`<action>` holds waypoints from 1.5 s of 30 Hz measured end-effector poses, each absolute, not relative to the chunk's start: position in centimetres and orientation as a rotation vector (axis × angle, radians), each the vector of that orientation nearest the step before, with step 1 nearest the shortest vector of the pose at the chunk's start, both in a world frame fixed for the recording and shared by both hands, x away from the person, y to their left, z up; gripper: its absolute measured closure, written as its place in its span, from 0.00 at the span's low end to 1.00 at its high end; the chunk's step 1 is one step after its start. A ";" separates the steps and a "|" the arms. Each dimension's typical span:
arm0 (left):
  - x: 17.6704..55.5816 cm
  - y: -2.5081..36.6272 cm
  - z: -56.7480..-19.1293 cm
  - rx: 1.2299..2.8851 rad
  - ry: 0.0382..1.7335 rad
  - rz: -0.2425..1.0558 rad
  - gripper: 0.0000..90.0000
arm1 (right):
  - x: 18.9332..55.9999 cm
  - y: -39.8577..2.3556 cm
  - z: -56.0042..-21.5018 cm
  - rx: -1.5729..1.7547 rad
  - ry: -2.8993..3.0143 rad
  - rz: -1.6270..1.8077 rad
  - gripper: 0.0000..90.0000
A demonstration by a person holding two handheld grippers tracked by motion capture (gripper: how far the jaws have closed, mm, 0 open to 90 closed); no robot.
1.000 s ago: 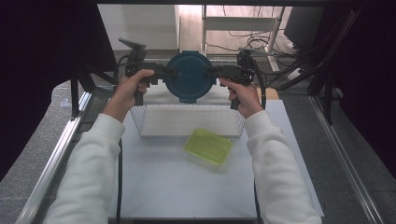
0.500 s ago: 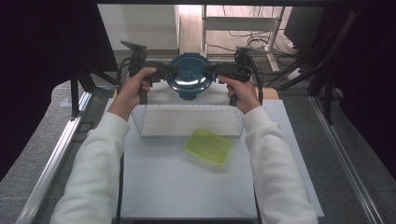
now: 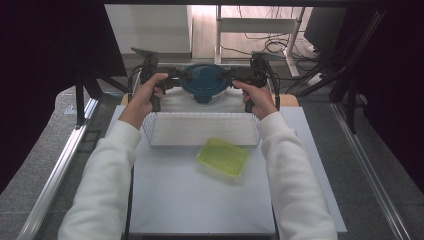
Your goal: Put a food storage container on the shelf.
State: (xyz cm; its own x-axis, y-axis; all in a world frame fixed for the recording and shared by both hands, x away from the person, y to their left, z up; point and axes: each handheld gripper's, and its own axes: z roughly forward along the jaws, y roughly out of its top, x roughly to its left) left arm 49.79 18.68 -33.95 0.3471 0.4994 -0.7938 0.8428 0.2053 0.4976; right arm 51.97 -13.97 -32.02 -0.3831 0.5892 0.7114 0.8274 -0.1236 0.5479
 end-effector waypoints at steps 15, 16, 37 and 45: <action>46.9 18.6 -32.4 1.471 1.224 -0.113 0.14 | 48.1 -12.6 -29.6 -1.620 -2.251 -1.627 0.05; 46.6 18.8 -32.2 1.472 1.226 -0.088 0.13 | 47.7 -12.8 -29.4 -1.612 -2.256 -1.639 0.06; 34.0 20.5 -34.3 1.686 1.039 0.278 0.28 | 37.5 -18.4 -31.3 -1.298 -2.568 -1.733 0.27; 30.7 19.5 -37.0 1.809 1.030 0.343 0.30 | 34.0 -19.2 -34.4 -1.278 -2.673 -1.688 0.29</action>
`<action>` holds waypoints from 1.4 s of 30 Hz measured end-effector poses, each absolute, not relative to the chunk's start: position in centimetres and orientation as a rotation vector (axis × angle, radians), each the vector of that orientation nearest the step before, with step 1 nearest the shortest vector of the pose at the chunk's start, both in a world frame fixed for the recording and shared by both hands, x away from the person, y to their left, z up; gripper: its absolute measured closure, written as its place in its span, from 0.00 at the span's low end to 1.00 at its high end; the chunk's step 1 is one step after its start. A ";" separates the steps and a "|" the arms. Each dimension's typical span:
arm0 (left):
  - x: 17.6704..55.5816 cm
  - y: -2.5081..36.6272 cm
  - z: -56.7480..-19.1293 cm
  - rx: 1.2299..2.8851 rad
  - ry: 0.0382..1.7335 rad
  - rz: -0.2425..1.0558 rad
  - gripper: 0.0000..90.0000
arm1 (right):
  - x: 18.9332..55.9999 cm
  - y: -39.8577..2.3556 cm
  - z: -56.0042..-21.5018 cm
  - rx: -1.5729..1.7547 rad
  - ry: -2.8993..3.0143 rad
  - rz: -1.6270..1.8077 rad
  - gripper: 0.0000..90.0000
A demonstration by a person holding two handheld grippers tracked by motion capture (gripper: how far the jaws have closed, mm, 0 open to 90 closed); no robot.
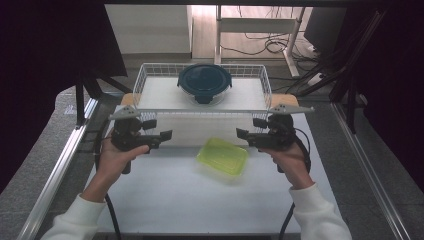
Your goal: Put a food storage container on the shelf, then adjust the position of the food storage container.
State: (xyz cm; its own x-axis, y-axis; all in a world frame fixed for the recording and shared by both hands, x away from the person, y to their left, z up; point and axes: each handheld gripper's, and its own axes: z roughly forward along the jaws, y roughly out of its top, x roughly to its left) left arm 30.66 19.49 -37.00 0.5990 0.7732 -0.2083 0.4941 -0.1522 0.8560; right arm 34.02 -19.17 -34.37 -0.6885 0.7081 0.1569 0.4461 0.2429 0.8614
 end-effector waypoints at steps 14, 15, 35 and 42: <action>24.2 18.1 -43.6 1.919 1.058 0.403 0.27 | 29.7 -20.4 -41.4 1.126 2.339 1.287 0.31; 24.1 18.2 -44.1 1.921 1.065 0.400 0.27 | 29.5 -20.5 -41.7 1.132 2.344 1.273 0.31; 23.9 19.0 -49.1 1.953 1.240 0.314 0.28 | 29.0 -20.3 -45.8 1.146 2.438 1.137 0.32; 23.9 19.0 -49.1 1.957 1.233 0.315 0.27 | 29.1 -20.8 -45.5 1.153 2.430 1.172 0.36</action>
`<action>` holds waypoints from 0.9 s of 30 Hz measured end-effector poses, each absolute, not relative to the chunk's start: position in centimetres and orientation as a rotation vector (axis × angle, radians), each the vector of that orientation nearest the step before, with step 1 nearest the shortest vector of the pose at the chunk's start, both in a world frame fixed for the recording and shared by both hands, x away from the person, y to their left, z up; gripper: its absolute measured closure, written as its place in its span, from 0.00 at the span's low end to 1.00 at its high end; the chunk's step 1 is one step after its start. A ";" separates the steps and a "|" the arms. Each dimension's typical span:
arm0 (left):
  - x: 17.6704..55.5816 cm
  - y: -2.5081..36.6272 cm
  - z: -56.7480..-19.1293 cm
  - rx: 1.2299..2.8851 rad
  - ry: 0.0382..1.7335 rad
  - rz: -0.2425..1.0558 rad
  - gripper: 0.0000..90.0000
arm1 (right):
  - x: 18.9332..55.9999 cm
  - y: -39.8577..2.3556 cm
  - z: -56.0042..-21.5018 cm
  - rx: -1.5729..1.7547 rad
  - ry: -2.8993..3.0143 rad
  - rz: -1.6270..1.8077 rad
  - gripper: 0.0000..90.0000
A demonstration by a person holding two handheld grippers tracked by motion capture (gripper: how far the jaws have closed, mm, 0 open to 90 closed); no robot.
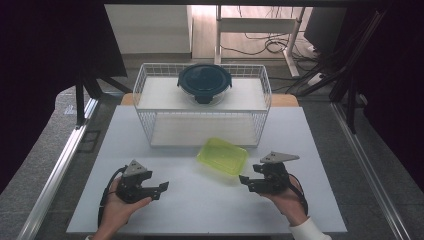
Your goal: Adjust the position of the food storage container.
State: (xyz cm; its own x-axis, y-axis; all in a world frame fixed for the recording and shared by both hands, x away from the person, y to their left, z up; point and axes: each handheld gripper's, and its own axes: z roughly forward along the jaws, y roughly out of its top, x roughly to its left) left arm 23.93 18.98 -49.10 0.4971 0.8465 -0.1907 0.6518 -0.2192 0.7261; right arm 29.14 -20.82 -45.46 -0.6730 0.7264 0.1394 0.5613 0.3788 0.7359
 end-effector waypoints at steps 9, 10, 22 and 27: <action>23.9 19.3 -49.1 1.944 1.222 0.279 0.26 | 29.5 -20.8 -44.4 1.100 2.443 1.167 0.40; 23.9 19.4 -49.1 1.943 1.223 0.273 0.26 | 29.7 -20.7 -44.2 1.092 2.445 1.167 0.42; 24.3 19.7 -49.4 1.950 1.246 0.255 0.25 | 35.1 -17.9 -42.5 0.977 2.572 1.039 0.66; 24.4 19.8 -49.6 1.957 1.259 0.264 0.24 | 36.2 -16.9 -42.2 0.951 2.594 0.991 0.77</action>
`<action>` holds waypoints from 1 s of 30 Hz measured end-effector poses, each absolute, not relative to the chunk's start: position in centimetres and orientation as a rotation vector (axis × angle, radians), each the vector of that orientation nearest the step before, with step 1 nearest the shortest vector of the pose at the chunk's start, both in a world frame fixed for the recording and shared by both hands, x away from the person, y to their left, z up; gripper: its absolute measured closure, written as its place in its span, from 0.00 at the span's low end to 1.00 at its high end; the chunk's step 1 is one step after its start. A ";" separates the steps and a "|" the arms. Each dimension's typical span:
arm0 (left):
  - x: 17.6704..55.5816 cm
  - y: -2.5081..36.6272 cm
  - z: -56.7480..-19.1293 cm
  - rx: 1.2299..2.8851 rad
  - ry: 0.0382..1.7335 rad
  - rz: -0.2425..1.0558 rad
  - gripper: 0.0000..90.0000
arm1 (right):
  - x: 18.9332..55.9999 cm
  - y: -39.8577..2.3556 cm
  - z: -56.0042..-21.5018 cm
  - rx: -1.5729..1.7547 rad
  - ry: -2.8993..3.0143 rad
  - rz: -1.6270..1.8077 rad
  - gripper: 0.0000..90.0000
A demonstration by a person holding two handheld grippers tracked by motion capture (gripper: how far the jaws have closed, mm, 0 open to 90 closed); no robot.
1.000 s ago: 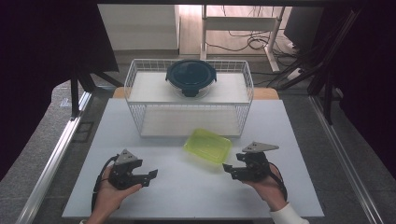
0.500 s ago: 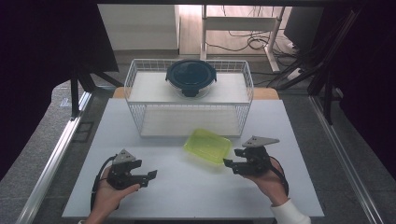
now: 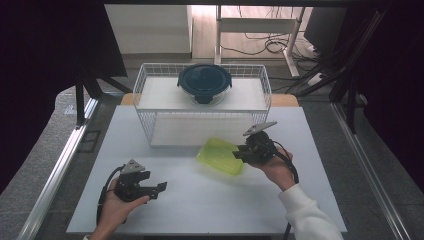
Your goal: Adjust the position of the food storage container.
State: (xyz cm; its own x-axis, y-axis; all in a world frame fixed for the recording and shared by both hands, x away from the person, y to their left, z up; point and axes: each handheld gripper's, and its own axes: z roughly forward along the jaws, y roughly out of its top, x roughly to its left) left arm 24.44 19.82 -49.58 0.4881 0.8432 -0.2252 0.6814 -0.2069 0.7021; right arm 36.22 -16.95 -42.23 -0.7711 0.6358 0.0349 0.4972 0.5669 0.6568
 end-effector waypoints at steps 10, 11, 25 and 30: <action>24.4 19.9 -49.6 1.957 1.277 0.270 0.24 | 38.4 -15.2 -42.9 0.888 2.601 0.923 0.99; 24.4 19.9 -49.6 1.957 1.275 0.272 0.24 | 38.4 -15.2 -42.9 0.888 2.601 0.923 0.99; 24.4 19.9 -49.6 1.963 1.281 0.297 0.24 | 40.7 -13.8 -44.7 0.811 2.594 0.853 0.99; 24.5 19.9 -49.8 1.966 1.281 0.285 0.24 | 41.4 -13.4 -45.2 0.798 2.578 0.841 0.99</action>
